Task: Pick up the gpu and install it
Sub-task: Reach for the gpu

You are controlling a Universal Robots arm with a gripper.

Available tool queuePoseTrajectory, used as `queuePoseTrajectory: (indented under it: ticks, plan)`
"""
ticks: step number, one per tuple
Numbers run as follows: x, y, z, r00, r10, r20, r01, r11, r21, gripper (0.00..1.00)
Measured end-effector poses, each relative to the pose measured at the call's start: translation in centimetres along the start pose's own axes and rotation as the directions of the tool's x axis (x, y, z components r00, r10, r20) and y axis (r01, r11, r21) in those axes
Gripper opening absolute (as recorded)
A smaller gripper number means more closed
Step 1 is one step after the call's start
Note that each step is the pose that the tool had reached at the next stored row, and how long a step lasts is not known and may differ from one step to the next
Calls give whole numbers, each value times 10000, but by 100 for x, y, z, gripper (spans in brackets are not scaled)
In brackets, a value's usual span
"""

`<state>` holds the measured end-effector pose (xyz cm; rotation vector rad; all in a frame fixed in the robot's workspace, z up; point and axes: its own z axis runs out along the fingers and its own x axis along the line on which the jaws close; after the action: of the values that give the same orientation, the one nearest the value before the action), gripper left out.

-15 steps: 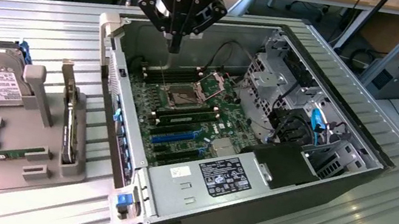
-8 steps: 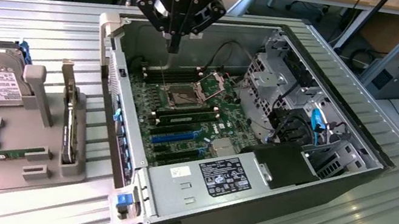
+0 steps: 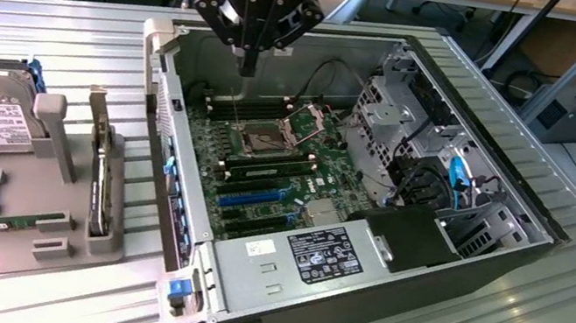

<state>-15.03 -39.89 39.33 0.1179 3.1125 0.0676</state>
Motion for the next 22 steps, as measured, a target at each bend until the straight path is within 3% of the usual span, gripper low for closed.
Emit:
queuePoseTrajectory:
  ticks: [22]
  plan:
    - [83,-6,-2,10000,0,0,0,10000,-1,11]
